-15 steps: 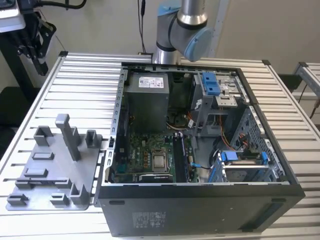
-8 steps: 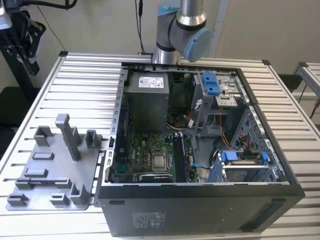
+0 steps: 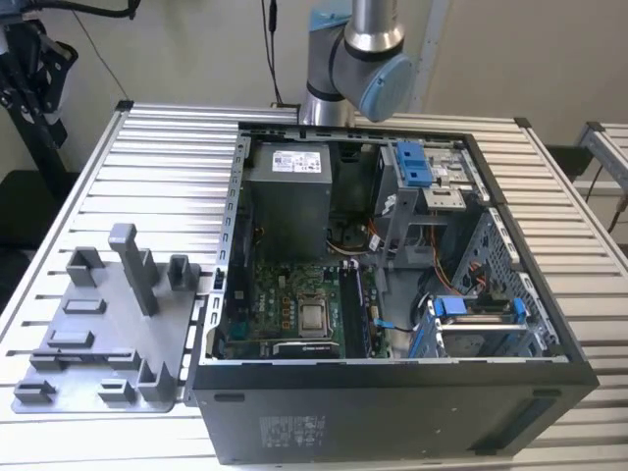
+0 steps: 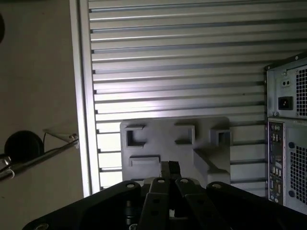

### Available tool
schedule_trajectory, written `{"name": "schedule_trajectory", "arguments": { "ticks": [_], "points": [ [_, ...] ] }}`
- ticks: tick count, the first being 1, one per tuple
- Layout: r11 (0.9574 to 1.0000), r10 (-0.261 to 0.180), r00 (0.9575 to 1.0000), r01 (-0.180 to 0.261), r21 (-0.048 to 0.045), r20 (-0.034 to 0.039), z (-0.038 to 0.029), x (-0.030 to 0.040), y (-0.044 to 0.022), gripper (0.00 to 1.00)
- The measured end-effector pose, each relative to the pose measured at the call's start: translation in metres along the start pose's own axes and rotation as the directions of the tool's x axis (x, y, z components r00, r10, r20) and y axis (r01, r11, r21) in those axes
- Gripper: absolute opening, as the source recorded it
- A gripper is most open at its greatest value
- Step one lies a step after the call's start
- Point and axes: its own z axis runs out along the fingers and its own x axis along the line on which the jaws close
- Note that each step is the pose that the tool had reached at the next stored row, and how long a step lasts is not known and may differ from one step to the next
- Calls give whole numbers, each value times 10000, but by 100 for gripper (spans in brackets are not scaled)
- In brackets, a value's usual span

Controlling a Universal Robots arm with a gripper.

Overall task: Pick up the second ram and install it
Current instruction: 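Reach for the second ram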

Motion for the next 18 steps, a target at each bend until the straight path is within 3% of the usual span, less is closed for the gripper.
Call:
{"name": "schedule_trajectory", "arguments": {
  "ticks": [5, 9, 12, 16, 18],
  "points": [
    [10000, 2, 10000, -2, -1, 1, 2, 3, -2, 11],
    [10000, 4, 10000, -4, 2, -38, 6, 0, -39, 11],
    [10000, 7, 9999, -7, 8, -114, 9, -8, -83, 11],
    [10000, 15, 9996, -15, 19, -280, 14, -28, -142, 11],
    [10000, 16, 9996, -16, 21, -295, 14, -29, -146, 11]
  ]
}}
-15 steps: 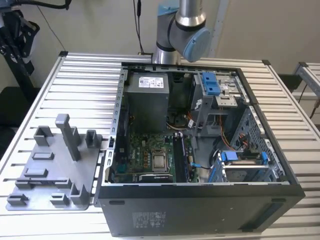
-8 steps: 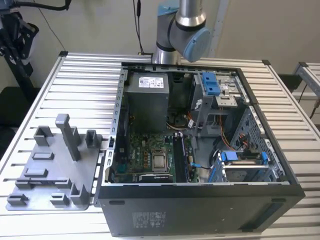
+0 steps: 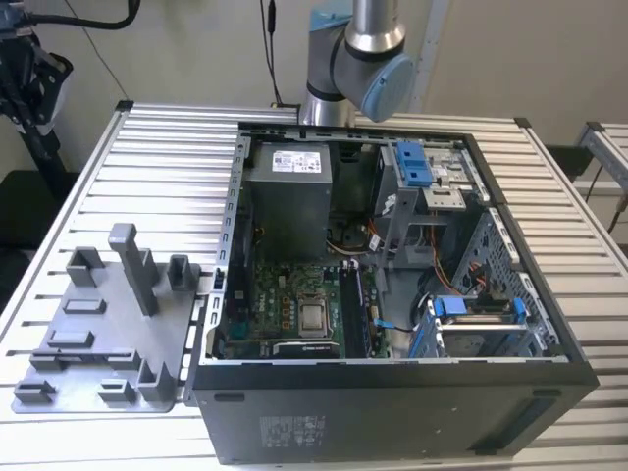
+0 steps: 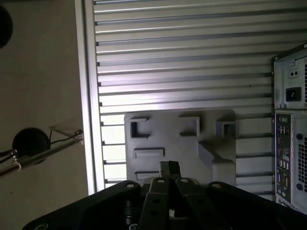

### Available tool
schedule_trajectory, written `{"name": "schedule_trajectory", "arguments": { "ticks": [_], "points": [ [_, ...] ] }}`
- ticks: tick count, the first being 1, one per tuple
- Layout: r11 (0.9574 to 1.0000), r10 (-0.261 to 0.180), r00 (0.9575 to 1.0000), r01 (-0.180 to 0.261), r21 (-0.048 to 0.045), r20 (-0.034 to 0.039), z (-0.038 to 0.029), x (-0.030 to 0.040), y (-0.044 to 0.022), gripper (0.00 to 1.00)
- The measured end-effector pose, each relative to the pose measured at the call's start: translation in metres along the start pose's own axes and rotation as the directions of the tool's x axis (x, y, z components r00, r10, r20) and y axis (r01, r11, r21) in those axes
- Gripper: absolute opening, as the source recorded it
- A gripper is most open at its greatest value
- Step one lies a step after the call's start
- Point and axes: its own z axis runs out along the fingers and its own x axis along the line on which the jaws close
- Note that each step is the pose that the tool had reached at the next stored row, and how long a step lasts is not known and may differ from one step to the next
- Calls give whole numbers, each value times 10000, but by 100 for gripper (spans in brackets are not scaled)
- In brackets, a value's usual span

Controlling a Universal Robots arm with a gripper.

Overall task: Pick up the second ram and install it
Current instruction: 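Reach for the second ram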

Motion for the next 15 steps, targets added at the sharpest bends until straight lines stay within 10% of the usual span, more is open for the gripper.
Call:
{"name": "schedule_trajectory", "arguments": {
  "ticks": [15],
  "points": [
    [10000, 0, 10000, 0, 0, -17, 16, -8, -112, 11]
  ]
}}
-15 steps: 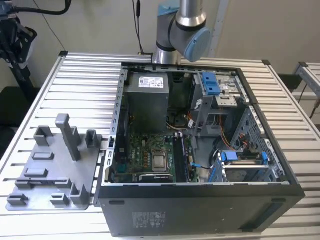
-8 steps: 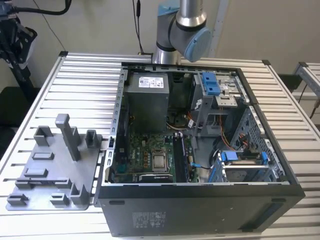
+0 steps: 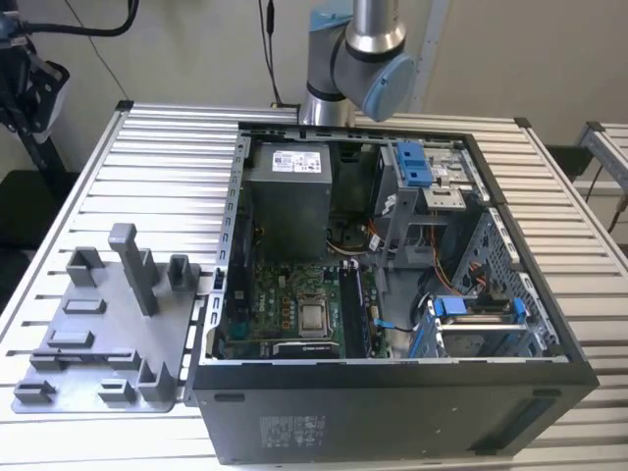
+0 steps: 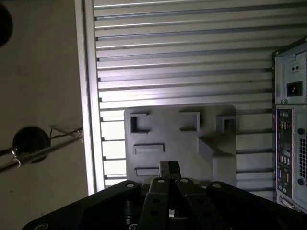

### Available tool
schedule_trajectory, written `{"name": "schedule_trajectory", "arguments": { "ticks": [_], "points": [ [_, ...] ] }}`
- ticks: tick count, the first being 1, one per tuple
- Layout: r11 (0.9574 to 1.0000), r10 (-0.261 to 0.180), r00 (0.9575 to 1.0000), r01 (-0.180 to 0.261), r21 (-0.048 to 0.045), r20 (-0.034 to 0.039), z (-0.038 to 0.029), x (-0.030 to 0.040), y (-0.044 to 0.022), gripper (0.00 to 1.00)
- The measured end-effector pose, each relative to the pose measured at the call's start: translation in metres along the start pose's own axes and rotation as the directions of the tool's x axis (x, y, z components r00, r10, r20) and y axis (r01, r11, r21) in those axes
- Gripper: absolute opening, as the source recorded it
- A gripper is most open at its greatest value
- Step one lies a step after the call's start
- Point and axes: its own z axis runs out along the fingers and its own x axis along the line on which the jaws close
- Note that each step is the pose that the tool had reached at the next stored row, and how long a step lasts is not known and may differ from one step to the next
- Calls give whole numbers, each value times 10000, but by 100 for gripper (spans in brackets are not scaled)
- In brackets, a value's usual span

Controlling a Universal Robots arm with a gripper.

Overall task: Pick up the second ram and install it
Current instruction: 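Reach for the second ram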

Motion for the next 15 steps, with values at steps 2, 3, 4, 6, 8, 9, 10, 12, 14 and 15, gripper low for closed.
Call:
{"name": "schedule_trajectory", "arguments": {
  "ticks": [2, 3, 4, 6, 8, 9, 10, 12, 14, 15],
  "points": [
    [10000, 0, 10000, 0, 0, -1, 3, -2, -36, 11],
    [10000, 0, 10000, 0, 0, -1, 5, -4, -55, 11],
    [10000, 0, 10000, 0, 2, -6, 7, -5, -73, 11],
    [10000, 1, 10000, -1, 2, -14, 12, -9, -118, 11],
    [10000, 1, 10000, -1, 1, -20, 18, -12, -167, 11],
    [10000, 1, 10000, -1, 1, -24, 21, -14, -196, 11],
    [10000, 0, 10000, 0, 0, -27, 25, -17, -225, 11],
    [10000, 2, 10000, -2, 0, -35, 30, -21, -291, 11],
    [10000, 2, 10000, -2, -1, -41, 36, -26, -349, 11],
    [10000, 2, 10000, -2, -2, -45, 38, -28, -382, 11]
  ]
}}
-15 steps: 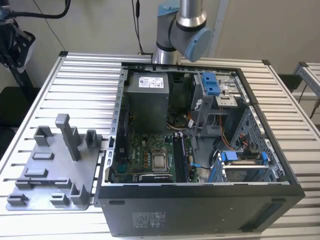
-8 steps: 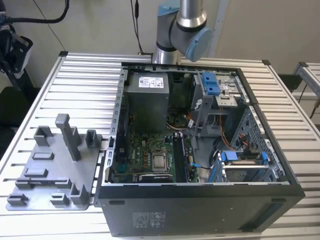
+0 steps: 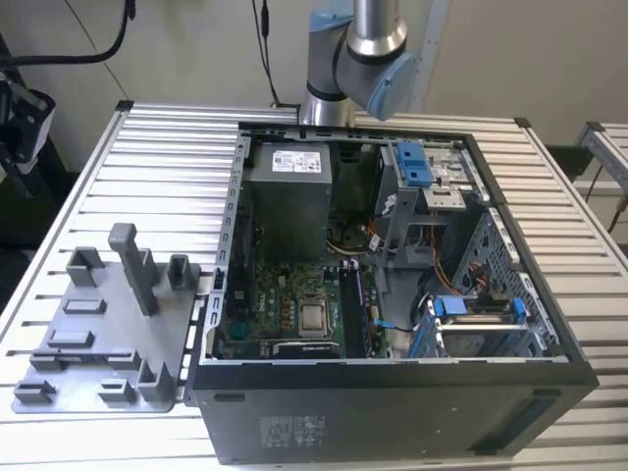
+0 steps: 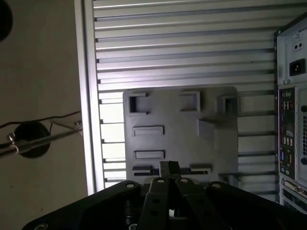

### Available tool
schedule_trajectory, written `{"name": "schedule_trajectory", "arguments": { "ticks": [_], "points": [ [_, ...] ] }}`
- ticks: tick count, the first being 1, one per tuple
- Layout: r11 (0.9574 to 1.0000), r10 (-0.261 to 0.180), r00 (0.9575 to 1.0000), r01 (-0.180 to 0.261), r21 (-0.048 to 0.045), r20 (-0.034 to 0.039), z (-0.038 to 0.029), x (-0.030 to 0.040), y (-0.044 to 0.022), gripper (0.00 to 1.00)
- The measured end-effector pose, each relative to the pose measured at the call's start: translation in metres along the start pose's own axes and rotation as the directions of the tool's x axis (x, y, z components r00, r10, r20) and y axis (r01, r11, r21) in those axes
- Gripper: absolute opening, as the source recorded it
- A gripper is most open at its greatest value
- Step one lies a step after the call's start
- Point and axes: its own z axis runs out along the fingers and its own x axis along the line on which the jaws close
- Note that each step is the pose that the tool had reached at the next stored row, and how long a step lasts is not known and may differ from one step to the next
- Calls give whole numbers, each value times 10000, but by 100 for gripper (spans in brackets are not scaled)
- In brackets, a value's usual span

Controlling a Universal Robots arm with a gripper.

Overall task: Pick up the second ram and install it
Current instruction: 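Reach for the second ram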

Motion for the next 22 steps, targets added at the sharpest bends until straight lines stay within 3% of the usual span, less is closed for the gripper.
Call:
{"name": "schedule_trajectory", "arguments": {
  "ticks": [12, 22],
  "points": [
    [10000, 3, 10000, -3, -8, -48, 31, -27, -366, 11],
    [10000, 2, 10000, -2, -14, -58, 48, -58, -566, 11]
  ]
}}
